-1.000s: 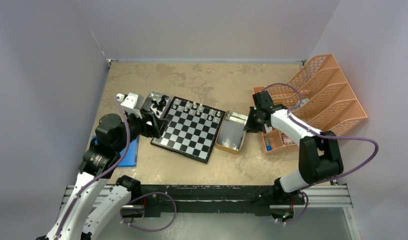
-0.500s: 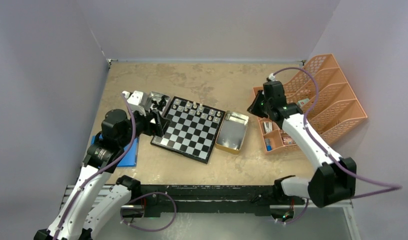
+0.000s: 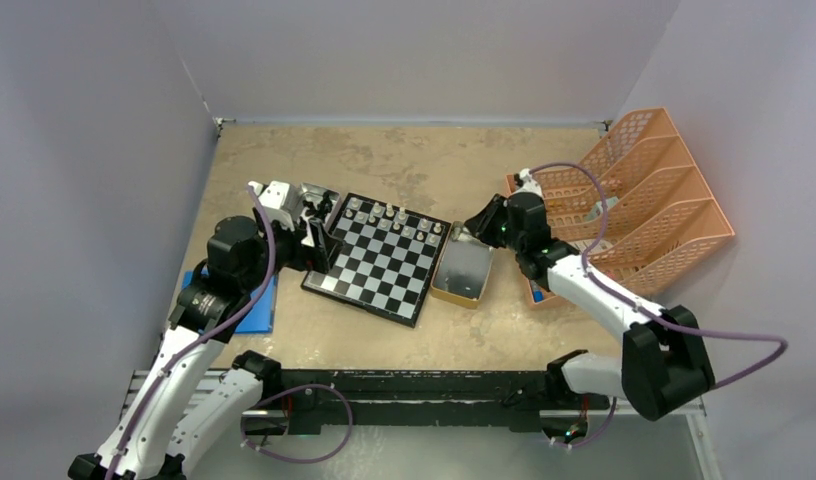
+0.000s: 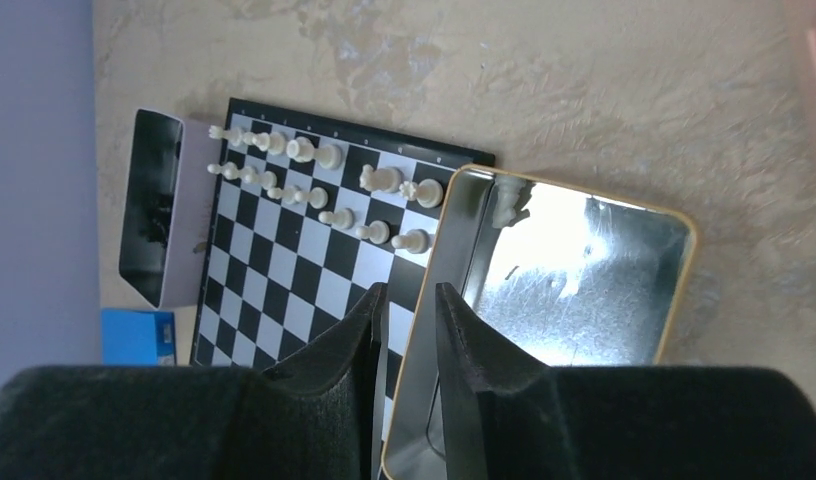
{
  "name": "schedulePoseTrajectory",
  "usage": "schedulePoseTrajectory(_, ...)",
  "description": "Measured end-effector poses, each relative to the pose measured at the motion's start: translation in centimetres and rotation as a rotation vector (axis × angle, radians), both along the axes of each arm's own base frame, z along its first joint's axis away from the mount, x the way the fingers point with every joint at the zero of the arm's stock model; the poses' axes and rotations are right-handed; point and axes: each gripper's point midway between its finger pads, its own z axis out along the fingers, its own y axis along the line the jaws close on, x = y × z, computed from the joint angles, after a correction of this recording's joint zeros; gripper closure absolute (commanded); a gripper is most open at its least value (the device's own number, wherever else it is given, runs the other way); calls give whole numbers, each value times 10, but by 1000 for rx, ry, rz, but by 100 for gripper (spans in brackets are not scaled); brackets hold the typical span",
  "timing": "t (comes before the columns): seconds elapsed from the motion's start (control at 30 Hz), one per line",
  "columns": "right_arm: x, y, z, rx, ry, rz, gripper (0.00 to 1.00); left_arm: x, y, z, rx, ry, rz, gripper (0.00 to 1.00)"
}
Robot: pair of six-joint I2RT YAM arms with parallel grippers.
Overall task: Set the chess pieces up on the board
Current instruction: Pick up the chess piece from the storage box.
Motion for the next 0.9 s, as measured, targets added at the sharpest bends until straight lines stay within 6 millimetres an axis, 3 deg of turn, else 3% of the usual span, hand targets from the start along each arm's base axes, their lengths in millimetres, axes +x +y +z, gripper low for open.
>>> schedulePoseTrajectory(0.2,5,18,-31,-7,-1,-44,73,1,-1,-2,3,8,0,7)
schedulePoseTrajectory(0.37,12,21,-58,-55,22,-103,74,2,-1,-3,4,11,-1,9)
schedulePoseTrajectory(0.9,24,20,-87,-77,47,-163,74,0,0,0,-1,-1,-1,11)
